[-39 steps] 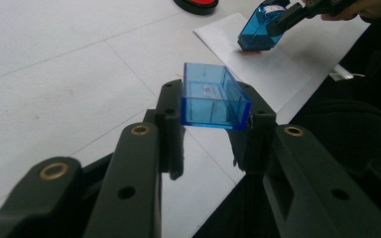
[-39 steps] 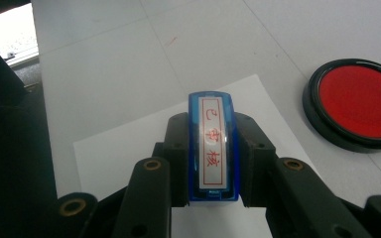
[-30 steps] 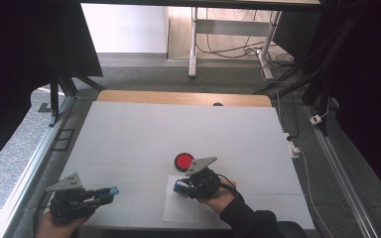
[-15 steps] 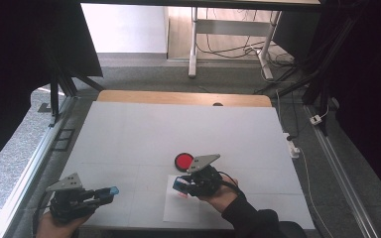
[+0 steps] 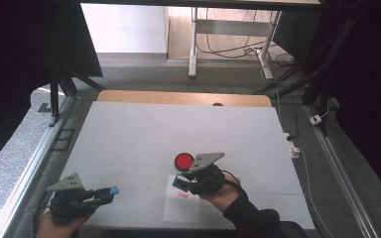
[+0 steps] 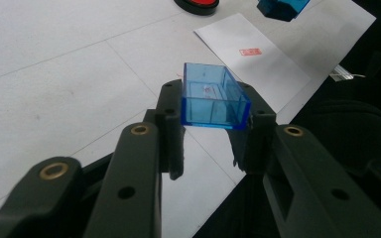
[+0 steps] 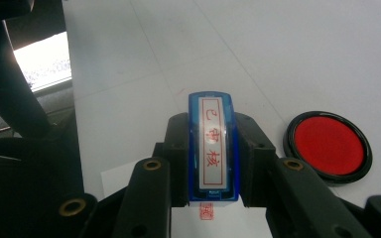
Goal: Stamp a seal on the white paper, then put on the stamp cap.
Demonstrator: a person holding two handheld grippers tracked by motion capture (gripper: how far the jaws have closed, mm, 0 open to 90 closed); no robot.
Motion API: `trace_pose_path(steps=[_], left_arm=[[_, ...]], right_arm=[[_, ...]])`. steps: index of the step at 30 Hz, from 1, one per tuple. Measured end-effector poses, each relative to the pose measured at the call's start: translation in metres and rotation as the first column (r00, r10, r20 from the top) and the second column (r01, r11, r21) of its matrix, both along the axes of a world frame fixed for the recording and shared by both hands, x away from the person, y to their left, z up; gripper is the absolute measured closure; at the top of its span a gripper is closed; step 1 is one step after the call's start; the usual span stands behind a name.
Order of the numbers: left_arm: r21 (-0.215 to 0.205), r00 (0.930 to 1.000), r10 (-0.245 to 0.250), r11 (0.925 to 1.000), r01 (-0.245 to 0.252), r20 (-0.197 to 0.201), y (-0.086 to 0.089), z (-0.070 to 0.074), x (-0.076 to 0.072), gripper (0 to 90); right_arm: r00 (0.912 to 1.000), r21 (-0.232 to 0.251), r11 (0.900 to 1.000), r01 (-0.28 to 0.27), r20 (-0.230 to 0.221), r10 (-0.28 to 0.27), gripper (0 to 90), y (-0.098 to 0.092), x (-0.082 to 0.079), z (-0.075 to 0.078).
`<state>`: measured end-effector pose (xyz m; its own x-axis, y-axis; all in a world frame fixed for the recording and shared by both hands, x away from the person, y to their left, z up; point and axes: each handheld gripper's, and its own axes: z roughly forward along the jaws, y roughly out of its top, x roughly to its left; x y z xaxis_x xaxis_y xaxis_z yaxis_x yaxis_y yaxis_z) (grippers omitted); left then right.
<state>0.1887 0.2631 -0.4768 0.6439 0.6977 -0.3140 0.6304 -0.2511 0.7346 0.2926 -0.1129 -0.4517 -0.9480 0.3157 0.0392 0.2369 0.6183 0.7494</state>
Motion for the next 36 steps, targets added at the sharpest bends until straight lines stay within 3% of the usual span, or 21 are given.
trace_pose_path(steps=[20,29,36], left_arm=[[-0.003,0.9999,-0.010,0.9999,0.010,0.006,-0.001,0.002,0.000,68.7],[0.009,0.9990,-0.044,0.9990,0.044,0.009,-0.008,0.007,0.001,68.7],[0.015,0.9947,-0.101,0.9948,0.100,0.019,-0.018,0.011,0.006,68.7]], right_arm=[[0.9997,0.039,0.999,0.001,0.023,-0.002,71.1,-0.004,-0.001,0.013],[0.9999,0.050,0.999,0.004,0.014,-0.005,71.1,-0.005,-0.001,0.016],[0.9999,0.062,0.998,0.001,0.014,-0.002,71.1,-0.006,-0.002,0.019]])
